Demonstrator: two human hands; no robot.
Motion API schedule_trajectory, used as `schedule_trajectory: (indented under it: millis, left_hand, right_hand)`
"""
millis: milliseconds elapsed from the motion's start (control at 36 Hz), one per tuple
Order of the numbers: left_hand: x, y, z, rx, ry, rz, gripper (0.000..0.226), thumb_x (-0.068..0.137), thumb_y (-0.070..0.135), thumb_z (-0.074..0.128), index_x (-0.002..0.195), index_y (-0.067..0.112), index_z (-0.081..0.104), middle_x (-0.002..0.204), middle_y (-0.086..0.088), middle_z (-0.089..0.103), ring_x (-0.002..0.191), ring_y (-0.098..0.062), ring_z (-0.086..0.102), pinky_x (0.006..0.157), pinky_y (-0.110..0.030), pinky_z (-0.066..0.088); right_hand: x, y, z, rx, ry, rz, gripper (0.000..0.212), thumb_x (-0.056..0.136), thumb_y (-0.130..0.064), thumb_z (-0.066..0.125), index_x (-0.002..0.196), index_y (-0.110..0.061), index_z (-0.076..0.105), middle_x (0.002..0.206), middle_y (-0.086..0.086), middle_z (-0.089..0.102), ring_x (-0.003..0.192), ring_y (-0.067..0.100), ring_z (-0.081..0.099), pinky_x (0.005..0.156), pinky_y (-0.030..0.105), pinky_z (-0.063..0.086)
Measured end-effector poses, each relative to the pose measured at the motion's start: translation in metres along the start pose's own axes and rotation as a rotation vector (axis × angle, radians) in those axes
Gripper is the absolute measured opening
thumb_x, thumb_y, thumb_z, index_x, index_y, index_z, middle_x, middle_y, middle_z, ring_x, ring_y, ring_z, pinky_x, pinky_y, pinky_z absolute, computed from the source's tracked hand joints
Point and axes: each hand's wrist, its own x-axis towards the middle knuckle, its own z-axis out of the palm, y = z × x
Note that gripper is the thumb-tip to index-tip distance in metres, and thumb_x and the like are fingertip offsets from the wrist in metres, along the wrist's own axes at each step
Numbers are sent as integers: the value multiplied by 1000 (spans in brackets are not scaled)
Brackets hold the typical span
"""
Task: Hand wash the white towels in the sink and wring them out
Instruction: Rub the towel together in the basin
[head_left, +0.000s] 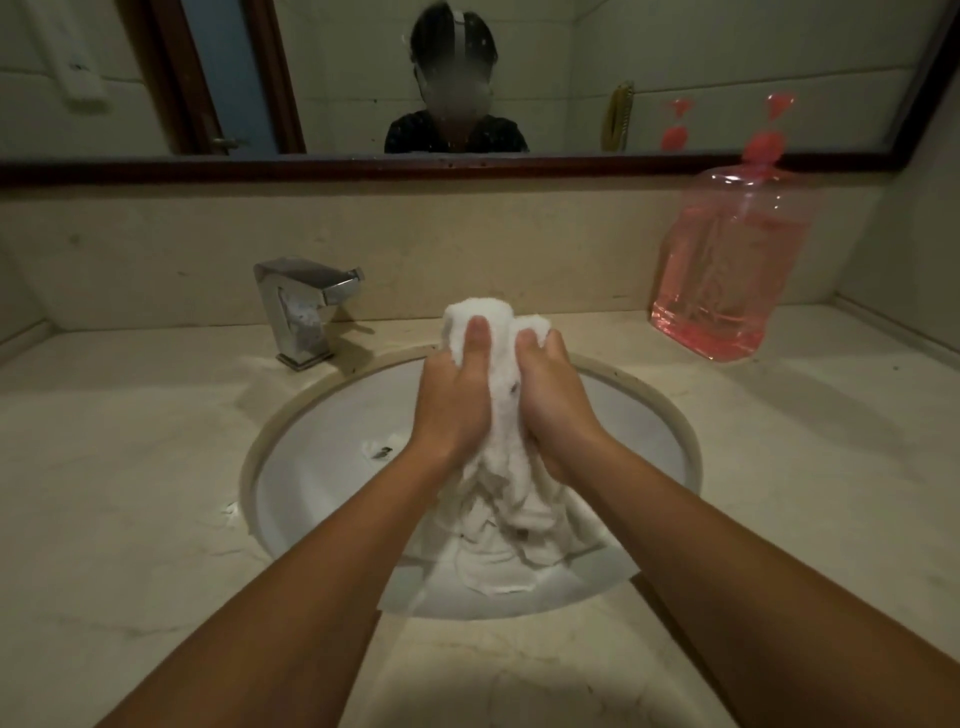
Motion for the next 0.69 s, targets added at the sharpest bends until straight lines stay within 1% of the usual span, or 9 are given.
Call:
schedule_trajectory:
  millis: [83, 139, 194, 250, 306, 389, 528, 611, 694]
  left_hand:
    - [-8, 0, 9, 10, -127, 60, 36, 110, 48, 43, 104, 27, 72, 87, 13, 73, 76, 10, 69, 65, -7, 48]
    - [-5, 1, 10, 9, -84, 21, 46, 110, 53, 40, 106, 21, 73, 85, 13, 70, 76, 8, 67, 64, -10, 48]
    - [2, 3, 5, -22, -11, -92, 66, 109, 62, 30, 123, 13, 72, 102, 4, 73, 95, -7, 69, 74, -23, 49]
    - [10, -1, -1, -71, 30, -199, 81, 105, 71, 16, 144, 16, 62, 127, 2, 66, 121, -16, 61, 92, -28, 42]
    - [13, -5, -6, -177, -50, -256, 102, 91, 90, 10, 152, 21, 55, 137, 8, 58, 130, -14, 53, 106, -32, 41]
    - [13, -4, -10, -467, -192, -325, 126, 72, 102, 8, 149, 16, 58, 141, -13, 67, 132, -28, 64, 114, -47, 49]
    - [9, 5, -20, -672, -400, -347, 123, 78, 93, -7, 132, 8, 65, 131, -18, 72, 122, -27, 70, 96, -35, 57]
    - [8, 4, -23, -499, -230, -250, 102, 95, 80, -1, 112, 16, 76, 111, -7, 80, 116, -21, 72, 93, -33, 55]
    - [11, -1, -31, -178, 127, -51, 77, 110, 60, 21, 82, 17, 79, 83, 0, 78, 81, -9, 71, 78, -30, 48]
  right_hand:
    - [19, -1, -9, -19, 29, 44, 39, 112, -49, 44, 139, -21, 43, 119, 9, 67, 98, 20, 72, 70, 31, 62]
    - [27, 5, -14, -45, 7, 125, 51, 111, -53, 41, 151, -22, 36, 136, 10, 62, 113, 26, 69, 85, 42, 63]
    - [30, 9, -17, -159, 78, 204, 70, 104, -64, 35, 162, -25, 30, 158, 11, 46, 138, 35, 52, 111, 57, 48]
    - [23, 6, -18, -280, 149, 169, 71, 104, -66, 35, 162, -25, 35, 166, 11, 32, 151, 36, 34, 122, 58, 34]
    - [10, 3, -17, -304, 102, 49, 60, 109, -61, 35, 160, -31, 39, 168, 7, 27, 154, 29, 29, 125, 51, 28]
    - [-7, 2, -10, -271, -123, -116, 53, 112, -56, 33, 155, -30, 50, 160, 0, 47, 146, 17, 44, 120, 39, 35]
    - [-10, 7, -3, -260, -141, -181, 58, 98, -67, 61, 144, -33, 55, 130, -11, 70, 115, 9, 69, 100, 40, 57]
    - [-4, 6, -12, -230, -91, -165, 39, 106, -56, 56, 129, -28, 68, 117, -7, 76, 107, 12, 72, 99, 46, 59]
    - [0, 0, -21, -51, -73, -32, 45, 109, -53, 51, 124, -19, 76, 113, 2, 80, 109, 22, 75, 102, 50, 59]
